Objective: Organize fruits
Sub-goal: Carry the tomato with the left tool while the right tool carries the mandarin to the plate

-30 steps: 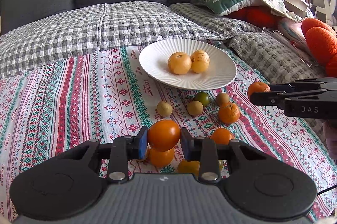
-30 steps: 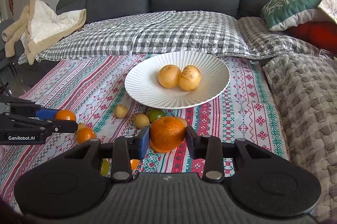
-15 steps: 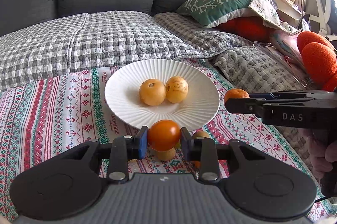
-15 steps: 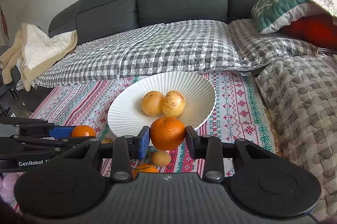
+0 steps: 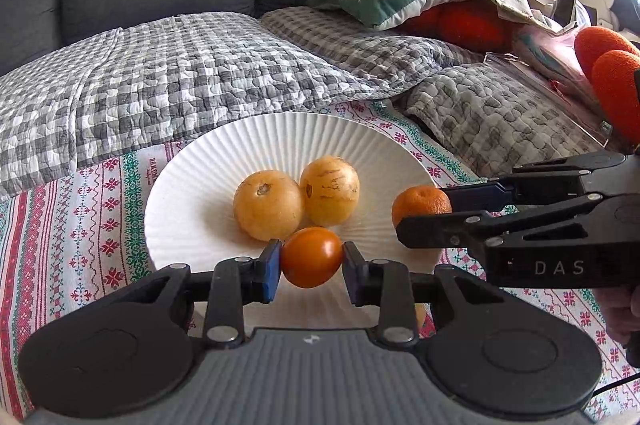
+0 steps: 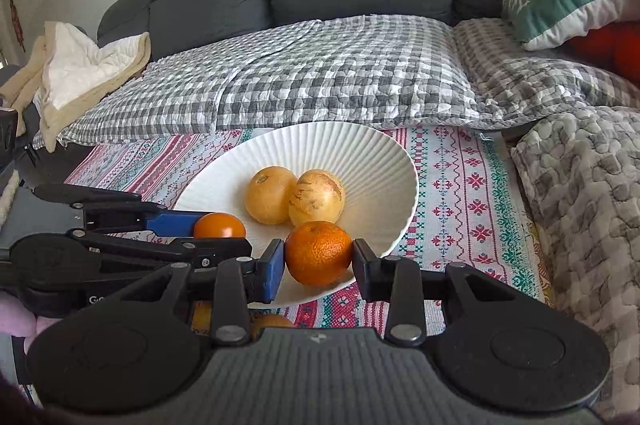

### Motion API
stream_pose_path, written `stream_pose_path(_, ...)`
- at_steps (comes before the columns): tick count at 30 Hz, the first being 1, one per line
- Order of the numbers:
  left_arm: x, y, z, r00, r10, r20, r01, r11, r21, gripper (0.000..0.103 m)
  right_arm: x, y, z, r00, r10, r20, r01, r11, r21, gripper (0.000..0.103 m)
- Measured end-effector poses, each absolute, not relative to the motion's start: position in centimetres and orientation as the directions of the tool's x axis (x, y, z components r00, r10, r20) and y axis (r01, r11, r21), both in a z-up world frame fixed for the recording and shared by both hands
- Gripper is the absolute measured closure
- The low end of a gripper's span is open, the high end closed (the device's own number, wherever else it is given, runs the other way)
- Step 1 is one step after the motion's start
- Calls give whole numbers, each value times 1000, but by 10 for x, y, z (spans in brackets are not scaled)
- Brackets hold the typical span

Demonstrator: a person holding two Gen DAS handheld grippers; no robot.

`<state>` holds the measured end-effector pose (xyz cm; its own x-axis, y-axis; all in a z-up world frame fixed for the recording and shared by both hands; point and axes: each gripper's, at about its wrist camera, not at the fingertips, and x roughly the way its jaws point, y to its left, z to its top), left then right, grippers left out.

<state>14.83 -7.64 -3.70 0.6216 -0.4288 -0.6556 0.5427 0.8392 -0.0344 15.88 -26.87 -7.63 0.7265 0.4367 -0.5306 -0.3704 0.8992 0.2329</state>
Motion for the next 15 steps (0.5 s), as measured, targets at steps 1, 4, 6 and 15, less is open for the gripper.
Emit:
stream_pose_path(1, 151, -77, -38, 616, -431, -660, 550, 835, -32, 82, 160, -268, -77, 725, 439, -531, -378, 898, 227, 70)
stream_pose_path(4, 158, -80, -43, 604, -427, -674, 566, 824, -14, 82, 164, -263, -78, 716, 447, -536, -400, 892, 210, 70)
stream_pose_path(6, 161, -81, -45, 599, -422, -680, 572, 820, -6, 81, 166, -259, -79, 711, 451, -540, -417, 888, 193, 70)
stream_pose_path(15, 173, -81, -51, 592, -416, -690, 573, 820, -3, 81, 176, -253, -85, 709, 457, -537, -433, 883, 179, 70)
